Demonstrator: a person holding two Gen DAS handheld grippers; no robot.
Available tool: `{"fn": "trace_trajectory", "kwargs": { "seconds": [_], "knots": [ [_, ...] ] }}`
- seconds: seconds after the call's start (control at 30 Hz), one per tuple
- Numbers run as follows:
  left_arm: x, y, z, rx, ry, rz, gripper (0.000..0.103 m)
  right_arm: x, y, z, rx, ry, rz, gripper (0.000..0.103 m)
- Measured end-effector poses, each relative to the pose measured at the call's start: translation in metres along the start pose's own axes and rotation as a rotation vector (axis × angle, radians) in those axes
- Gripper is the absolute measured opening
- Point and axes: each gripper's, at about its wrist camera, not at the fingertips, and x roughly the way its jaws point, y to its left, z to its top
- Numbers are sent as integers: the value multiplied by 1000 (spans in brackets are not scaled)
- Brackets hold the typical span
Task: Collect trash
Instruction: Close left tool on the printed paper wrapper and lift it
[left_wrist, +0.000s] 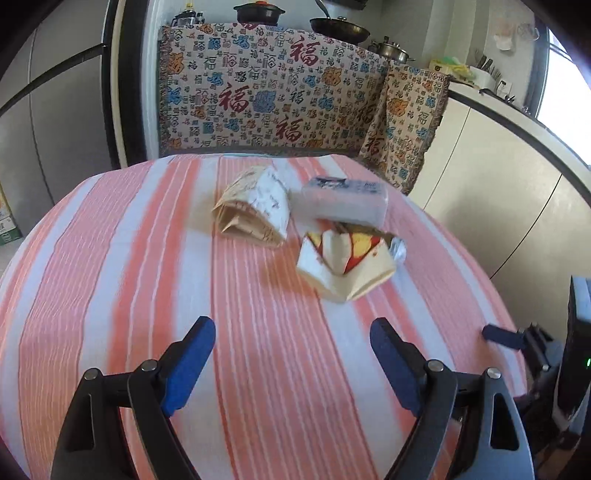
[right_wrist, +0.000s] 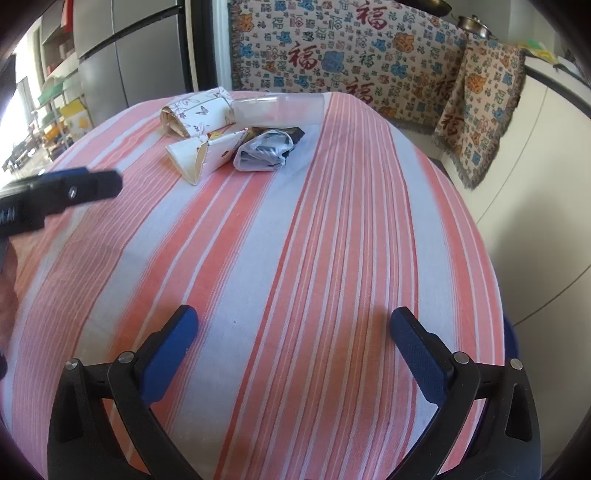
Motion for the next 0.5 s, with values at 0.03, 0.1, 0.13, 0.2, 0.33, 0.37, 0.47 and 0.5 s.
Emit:
{"fn": "trace_trajectory", "kwargs": {
  "seconds": [0.03,0.1,0.13,0.2,0.33,0.37,0.47,0.5],
  "knots": [
    [10,3,8,-4,12,-6,87,0,0,0,1,0,0,103],
    [33,9,20,-17,48,-7,87,0,0,0,1,0,0,102],
    [43,11,25,-26,60,-15,85,0,0,0,1,0,0,103],
    [53,12,31,-28,71,-44,79,0,0,0,1,0,0,103],
    [64,5,36,5,92,-88,31,0,0,0,4,-2,-2,103],
    [66,4,36,8,100,-98,17,0,0,0,4,-2,-1,103],
    [57,5,33,4,65,-112,14,0,0,0,4,-2,-2,103],
    [52,8,31,1,58,-110,13,0,0,0,3,-2,-2,103]
  ]
}}
